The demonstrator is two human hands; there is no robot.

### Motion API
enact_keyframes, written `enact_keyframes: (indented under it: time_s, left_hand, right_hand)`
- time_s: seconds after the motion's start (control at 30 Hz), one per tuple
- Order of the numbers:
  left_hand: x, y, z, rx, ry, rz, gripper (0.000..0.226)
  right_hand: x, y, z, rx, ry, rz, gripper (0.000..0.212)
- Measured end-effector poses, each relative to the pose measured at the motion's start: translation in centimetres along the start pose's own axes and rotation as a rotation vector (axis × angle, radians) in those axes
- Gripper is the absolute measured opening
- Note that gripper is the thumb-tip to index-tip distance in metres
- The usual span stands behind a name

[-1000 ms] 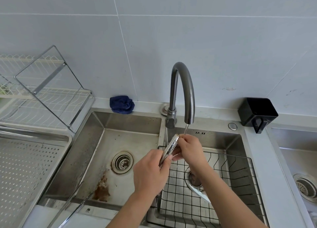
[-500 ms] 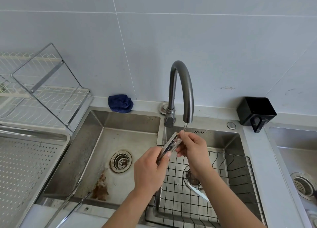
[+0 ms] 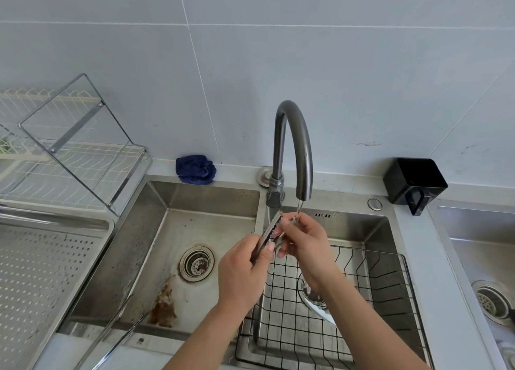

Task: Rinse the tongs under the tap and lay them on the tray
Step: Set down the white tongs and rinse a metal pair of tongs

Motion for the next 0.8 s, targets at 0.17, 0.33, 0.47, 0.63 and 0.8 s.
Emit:
enact_keyframes:
  time_s: [0.17,0.33,0.47,0.63,0.8]
  left_hand:
    - [0.7,-1.4,-1.2,-0.451,0.171,-0.149,0.027]
    - [1.1,-2.5,-1.6,-0.785,0.314,-0.218,0.022]
    - [0.9,-3.6,-1.5,-0.898,0.366,-0.216,0.026]
    - [2.0,-3.8,-0.7,-0.977,0.347,-0.169,0.031]
    - [2.6,-4.5,-1.1,-1.033,0.364,-0.155,0.035]
  right_hand:
    - [0.0,1.0,-0.7,-0.046,-0.013,0.101,0.027]
    - [0.0,0.5,-1.5,-0.22,-0.027,0.03,0.037]
    - [0.4,-0.2,-2.4,-0.343,-0.056,-0.004,0.04]
    - [-0.2,-1.1,-3.1,-0.281,0.06,-0.069,0.019]
    - [-0.4,-1.6,-2.4,-0.314,-0.008,-0.167,0.032]
Point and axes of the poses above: each hand's wrist, its own x-axis towards the middle knuckle, its own y-axis out of the back of the hand, z = x × y, the point moved 6 cm from there along x, towards the middle knuckle, and after that the axes turned 12 degrees about -z, right-handed, at the moved point
